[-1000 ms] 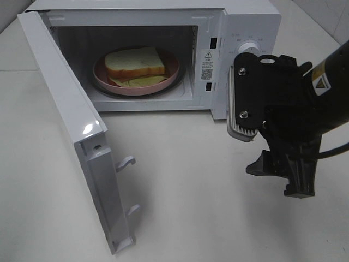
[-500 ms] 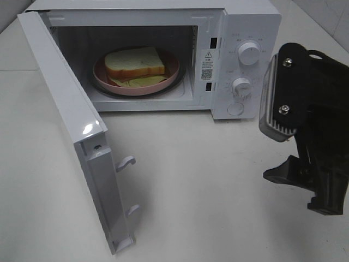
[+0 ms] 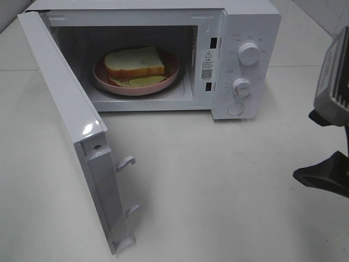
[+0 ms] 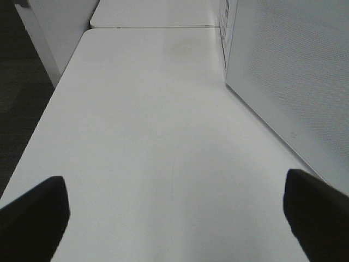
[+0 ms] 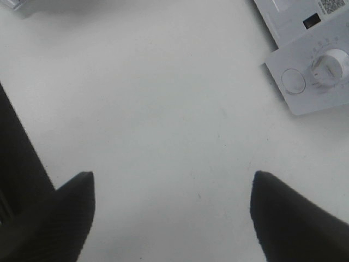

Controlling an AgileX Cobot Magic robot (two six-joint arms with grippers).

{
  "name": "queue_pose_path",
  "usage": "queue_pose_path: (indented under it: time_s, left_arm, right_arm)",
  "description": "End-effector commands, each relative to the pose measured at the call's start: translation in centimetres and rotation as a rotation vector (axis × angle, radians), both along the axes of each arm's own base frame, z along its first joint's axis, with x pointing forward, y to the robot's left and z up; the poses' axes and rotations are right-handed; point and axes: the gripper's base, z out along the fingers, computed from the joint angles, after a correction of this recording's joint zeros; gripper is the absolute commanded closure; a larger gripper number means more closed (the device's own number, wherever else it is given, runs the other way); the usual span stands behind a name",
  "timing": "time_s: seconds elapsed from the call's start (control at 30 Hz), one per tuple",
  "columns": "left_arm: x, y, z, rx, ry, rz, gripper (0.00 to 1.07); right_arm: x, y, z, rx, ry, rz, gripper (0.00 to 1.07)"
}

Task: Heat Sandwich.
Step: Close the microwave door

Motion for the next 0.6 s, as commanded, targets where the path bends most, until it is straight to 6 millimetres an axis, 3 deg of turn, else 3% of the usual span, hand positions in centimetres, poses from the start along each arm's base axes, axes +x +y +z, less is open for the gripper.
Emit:
queue_pose_path:
  time_s: [0.03,0.6]
  left_arm:
    - [-0.4,0.0,0.0,-0.002,-0.034,0.002,0.08]
    - [-0.4,0.0,0.0,-0.002,-0.034,0.002,0.08]
  right_arm:
    - [-1.0,-0.7,0.4,0.035,0.021,-0.060,0.31]
    - [-5.5,-4.2,1.8,0.158,0.106,-0.307,0.31]
